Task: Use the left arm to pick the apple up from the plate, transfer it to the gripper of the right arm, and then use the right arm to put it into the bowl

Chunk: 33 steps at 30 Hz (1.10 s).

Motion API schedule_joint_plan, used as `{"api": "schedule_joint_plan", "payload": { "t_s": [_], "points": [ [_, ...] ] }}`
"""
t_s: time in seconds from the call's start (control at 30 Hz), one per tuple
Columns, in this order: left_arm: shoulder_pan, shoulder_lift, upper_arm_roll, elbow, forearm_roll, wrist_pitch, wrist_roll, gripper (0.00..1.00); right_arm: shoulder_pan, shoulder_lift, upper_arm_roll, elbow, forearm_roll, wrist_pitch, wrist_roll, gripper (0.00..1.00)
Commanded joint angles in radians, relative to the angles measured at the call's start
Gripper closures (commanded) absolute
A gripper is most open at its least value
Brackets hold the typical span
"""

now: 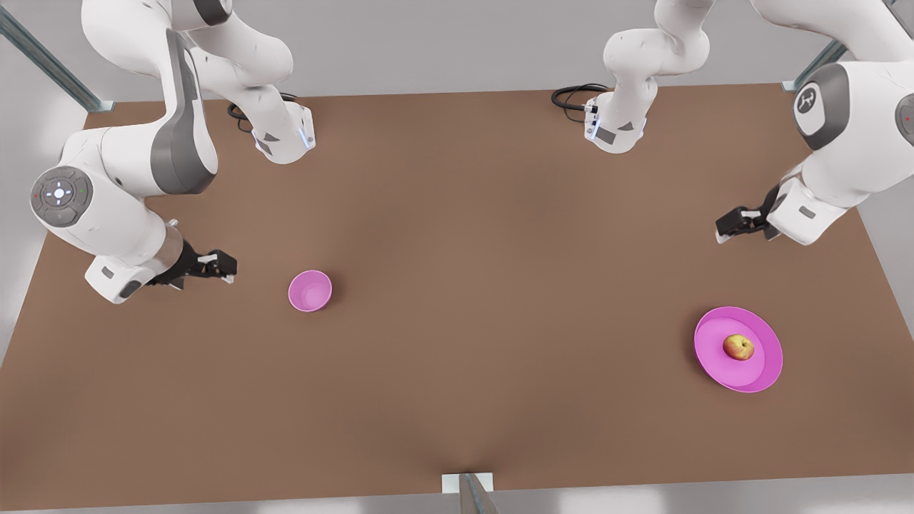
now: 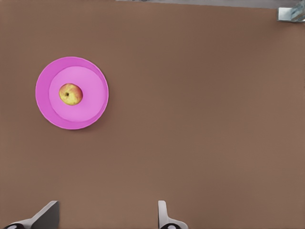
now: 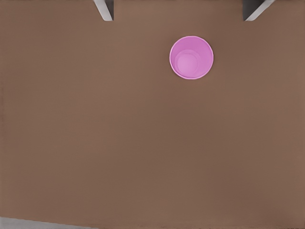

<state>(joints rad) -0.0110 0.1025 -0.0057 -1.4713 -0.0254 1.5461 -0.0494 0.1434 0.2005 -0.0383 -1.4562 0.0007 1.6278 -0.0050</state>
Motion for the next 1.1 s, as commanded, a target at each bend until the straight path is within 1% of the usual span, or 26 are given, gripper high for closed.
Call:
{"api": "schedule_joint_plan", "payload": {
  "t_s": [0.0,0.07,0.1,0.13,0.2,0.23,0.27,0.33,0.37,0.43,0.63,0.7,0.8,1.0,1.07],
  "points": [
    [-0.003,0.002,0.000,0.000,0.001,0.055,0.040,0.00,0.001,-0.001,0.000,0.000,0.001,0.027,-0.003,0.00],
    [0.006,0.048,0.013,-0.017,-0.004,0.158,0.034,0.00,-0.001,-0.001,0.000,0.000,-0.001,0.029,-0.004,0.00],
    [0.025,0.080,0.053,-0.067,-0.004,0.233,0.037,0.00,-0.001,0.000,0.000,0.002,-0.001,0.033,-0.004,0.00],
    [0.028,0.095,0.076,-0.138,-0.004,0.359,0.033,0.00,0.001,0.005,0.000,0.004,-0.002,0.049,-0.003,0.00],
    [0.037,0.129,0.108,-0.228,-0.008,0.535,0.036,0.00,0.001,0.007,0.000,0.004,-0.002,0.063,-0.003,0.00],
    [0.066,0.186,0.115,-0.227,-0.056,0.612,0.039,0.00,0.007,0.014,0.001,0.004,-0.001,0.113,0.010,0.00],
    [0.079,0.224,0.116,-0.227,-0.084,0.651,0.039,0.00,0.008,0.013,0.002,0.004,-0.002,0.122,0.013,0.00],
    [0.100,0.293,0.128,-0.224,-0.091,0.730,0.072,0.00,0.002,0.013,-0.003,0.004,-0.004,0.190,0.007,0.00],
    [0.117,0.335,0.130,-0.222,-0.152,0.785,0.143,0.00,0.001,0.011,-0.006,0.007,-0.005,0.191,0.005,0.00],
    [0.141,0.396,0.130,-0.219,-0.177,0.874,0.189,0.00,-0.011,0.013,-0.005,0.013,-0.007,0.193,0.005,0.00],
    [0.194,0.502,0.130,-0.207,-0.176,0.918,0.230,0.00,-0.015,0.014,-0.003,0.011,-0.007,0.205,0.010,0.00],
    [0.194,0.545,0.128,-0.207,-0.177,0.994,0.229,0.00,-0.013,0.013,-0.003,0.011,-0.005,0.204,0.010,0.00],
    [0.194,0.574,0.127,-0.199,-0.191,1.033,0.226,0.00,-0.015,0.013,-0.005,0.011,-0.005,0.205,0.008,0.00],
    [0.192,0.645,0.125,-0.191,-0.196,1.045,0.229,0.00,-0.013,0.013,-0.003,0.013,-0.002,0.205,0.011,0.00],
    [0.192,0.646,0.124,-0.191,-0.197,1.045,0.227,0.00,-0.015,0.011,-0.005,0.014,-0.002,0.205,0.008,0.00]
  ]
}}
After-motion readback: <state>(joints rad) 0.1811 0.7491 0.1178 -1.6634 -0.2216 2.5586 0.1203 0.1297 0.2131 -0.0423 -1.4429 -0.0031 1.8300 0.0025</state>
